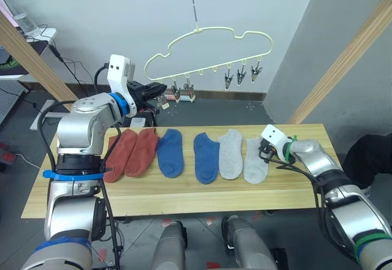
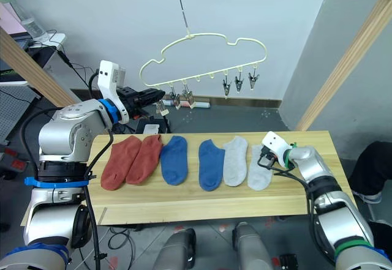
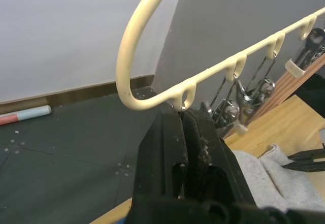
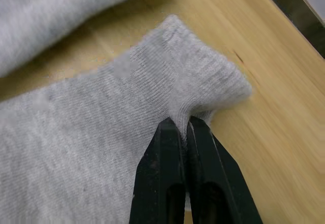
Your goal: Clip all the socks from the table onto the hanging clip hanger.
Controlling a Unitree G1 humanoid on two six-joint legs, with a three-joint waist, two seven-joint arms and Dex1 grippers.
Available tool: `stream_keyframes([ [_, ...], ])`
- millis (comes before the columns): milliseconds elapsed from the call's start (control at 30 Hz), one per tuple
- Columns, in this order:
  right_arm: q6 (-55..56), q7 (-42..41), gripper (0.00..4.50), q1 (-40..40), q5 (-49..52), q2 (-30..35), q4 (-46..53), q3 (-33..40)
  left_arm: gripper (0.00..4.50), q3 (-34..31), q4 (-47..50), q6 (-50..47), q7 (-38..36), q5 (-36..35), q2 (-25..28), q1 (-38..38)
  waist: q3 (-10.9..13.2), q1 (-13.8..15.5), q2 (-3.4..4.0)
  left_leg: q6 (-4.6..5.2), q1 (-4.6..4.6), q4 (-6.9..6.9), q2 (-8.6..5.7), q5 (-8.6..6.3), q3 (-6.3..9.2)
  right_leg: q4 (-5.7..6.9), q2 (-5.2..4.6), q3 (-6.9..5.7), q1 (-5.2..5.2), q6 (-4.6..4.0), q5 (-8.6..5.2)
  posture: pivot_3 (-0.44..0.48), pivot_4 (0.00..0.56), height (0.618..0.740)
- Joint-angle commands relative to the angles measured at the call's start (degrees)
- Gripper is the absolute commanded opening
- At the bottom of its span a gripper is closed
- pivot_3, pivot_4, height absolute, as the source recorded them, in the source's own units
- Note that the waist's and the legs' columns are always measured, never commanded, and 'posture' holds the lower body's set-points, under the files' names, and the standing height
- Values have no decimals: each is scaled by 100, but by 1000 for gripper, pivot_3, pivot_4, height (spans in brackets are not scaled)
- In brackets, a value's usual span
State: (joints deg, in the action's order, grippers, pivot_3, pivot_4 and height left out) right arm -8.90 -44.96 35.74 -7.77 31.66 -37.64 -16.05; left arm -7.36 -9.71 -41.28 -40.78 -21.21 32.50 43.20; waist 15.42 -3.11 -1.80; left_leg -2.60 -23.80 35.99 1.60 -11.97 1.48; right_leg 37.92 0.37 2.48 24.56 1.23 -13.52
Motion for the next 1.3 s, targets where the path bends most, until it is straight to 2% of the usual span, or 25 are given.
stream_keyframes([
  [33, -186, -831, 61, -562, 464, 646, 2390, 302, 0, -245, 73, -975, -183, -526, 134, -96, 14, -10, 14, -1, 1, 0, 0, -1, -2, 0, 0, 2, 0, 0, 0, 25, 286, 740],
  [133, -1121, -1264, 61, -870, 1264, 736, 4333, 492, 0, -618, -135, -1903, -161, -1079, 162, 79, 37, -96, 6, -2, 2, 0, 7, -1, 0, 5, 8, 2, 4, 1, -1, 18, 284, 740],
  [200, -1863, -1297, 61, -884, 1658, 626, 5149, 472, 0, -719, -158, -2195, -161, -1268, 191, 132, 39, -129, 3, -2, 8, 0, 18, -1, 10, 14, 20, -3, 3, 1, -1, 16, 280, 740],
  [400, -3093, -765, 61, -592, 2140, -206, 5947, 280, 0, -1315, -482, -2655, 313, -1704, -24, 460, 40, -81, 0, -5, 12, 4, 17, 1, 22, 20, 19, -15, -2, 0, 0, 12, 270, 740],
  [533, -2833, -266, 61, -296, 1577, -730, 5504, -318, 0, -1332, -394, -2861, 417, -1871, -123, 459, 40, -30, 0, -7, 0, 5, 8, 1, 14, 14, 4, -10, 8, 0, 0, 11, 269, 740],
  [767, -2384, 74, 61, 356, 1196, -1440, 4628, -781, 0, -1193, -299, -2749, 521, -1875, -191, 409, 42, 6, -4, -10, -20, 4, 8, 0, 5, 15, -2, -5, 36, -1, 1, 5, 277, 740],
  [1300, -1729, 241, 61, 1173, 599, -2135, 3265, -1001, 0, -1101, -346, -2495, 624, -1897, -183, 392, 42, 9, -4, -12, -21, 2, 9, 0, 4, 21, -1, -5, 41, -5, 3, 20, 281, 740],
])
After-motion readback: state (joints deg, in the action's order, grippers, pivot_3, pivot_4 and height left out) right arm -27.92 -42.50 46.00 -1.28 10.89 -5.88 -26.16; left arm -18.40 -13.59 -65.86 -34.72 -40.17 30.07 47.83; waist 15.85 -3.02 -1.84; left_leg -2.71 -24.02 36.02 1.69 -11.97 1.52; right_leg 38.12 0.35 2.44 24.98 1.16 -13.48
